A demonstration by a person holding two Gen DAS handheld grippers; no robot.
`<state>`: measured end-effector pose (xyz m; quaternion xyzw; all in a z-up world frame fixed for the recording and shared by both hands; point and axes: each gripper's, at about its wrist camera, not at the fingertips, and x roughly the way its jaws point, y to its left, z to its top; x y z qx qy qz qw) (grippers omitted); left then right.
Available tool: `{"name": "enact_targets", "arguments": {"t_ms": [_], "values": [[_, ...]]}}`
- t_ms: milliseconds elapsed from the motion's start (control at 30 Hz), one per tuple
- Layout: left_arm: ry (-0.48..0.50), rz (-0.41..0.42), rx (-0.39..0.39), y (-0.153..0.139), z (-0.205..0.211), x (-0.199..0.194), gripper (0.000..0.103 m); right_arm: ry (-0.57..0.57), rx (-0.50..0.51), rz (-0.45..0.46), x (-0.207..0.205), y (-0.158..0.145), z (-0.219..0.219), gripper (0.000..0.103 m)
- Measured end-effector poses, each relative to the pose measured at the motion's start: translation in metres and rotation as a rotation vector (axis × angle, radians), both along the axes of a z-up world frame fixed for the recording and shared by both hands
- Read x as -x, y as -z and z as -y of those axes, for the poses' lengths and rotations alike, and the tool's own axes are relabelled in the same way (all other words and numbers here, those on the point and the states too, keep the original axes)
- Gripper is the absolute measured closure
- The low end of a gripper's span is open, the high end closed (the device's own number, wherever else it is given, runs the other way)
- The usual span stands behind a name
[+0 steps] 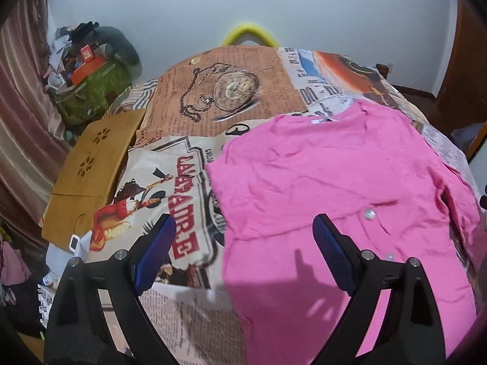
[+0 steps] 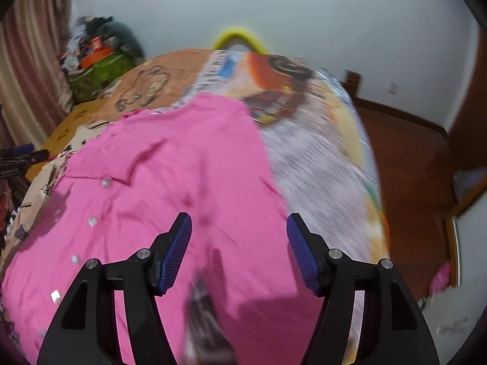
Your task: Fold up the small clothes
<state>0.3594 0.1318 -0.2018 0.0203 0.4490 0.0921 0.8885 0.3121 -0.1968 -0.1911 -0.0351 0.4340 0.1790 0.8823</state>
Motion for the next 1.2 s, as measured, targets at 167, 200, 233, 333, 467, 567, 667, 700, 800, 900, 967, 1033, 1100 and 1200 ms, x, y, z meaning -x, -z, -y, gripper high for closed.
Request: {"name": "enact_targets", "arguments": {"t_ms": [167,200,233,333,467,567,667,700,800,900,967,1033,1100,1200], "values": [[0.003,-0.024,0.015,0.004,0.015,0.012,0.011,0.057,-0.021,-0.068,0.011,0.020,0.034,0.041],[0.003,-0.028,0.019,0.006,0.016,0.014,0.011,0.060,-0.031,-0.079,0.012,0.024,0.037,0.041],[0.003,-0.034,0.025,0.008,0.019,0.016,0.011,0.062,-0.041,-0.091,0.014,0.029,0.039,0.041],[0.000,-0.051,0.035,0.012,0.021,0.019,0.011,0.084,-0.032,-0.113,0.015,0.043,0.043,0.041],[0.004,-0.055,0.035,0.014,0.025,0.020,0.011,0.096,-0.027,-0.116,0.010,0.052,0.043,0.044],[0.012,-0.053,0.038,0.014,0.028,0.019,0.012,0.091,0.039,-0.090,0.007,0.054,0.038,0.056],[0.019,-0.053,0.044,0.017,0.030,0.019,0.011,0.085,0.072,-0.068,0.007,0.056,0.040,0.067],[0.021,-0.055,0.047,0.018,0.031,0.018,0.011,0.086,0.073,-0.058,0.008,0.055,0.041,0.079],[0.024,-0.060,0.054,0.020,0.031,0.018,0.012,0.096,0.042,-0.062,0.009,0.050,0.048,0.098],[0.027,-0.054,0.064,0.020,0.031,0.020,0.012,0.087,0.015,-0.050,0.014,0.043,0.048,0.100],[0.026,-0.048,0.066,0.019,0.029,0.022,0.012,0.080,0.001,-0.037,0.015,0.036,0.045,0.100],[0.020,-0.038,0.067,0.017,0.026,0.023,0.012,0.069,-0.019,-0.014,0.018,0.024,0.041,0.100],[0.014,-0.027,0.077,0.014,0.022,0.024,0.011,0.055,-0.043,0.006,0.017,0.013,0.035,0.100],[0.005,-0.008,0.086,0.010,0.014,0.025,0.012,0.024,-0.075,0.040,0.012,-0.009,0.021,0.100]]}}
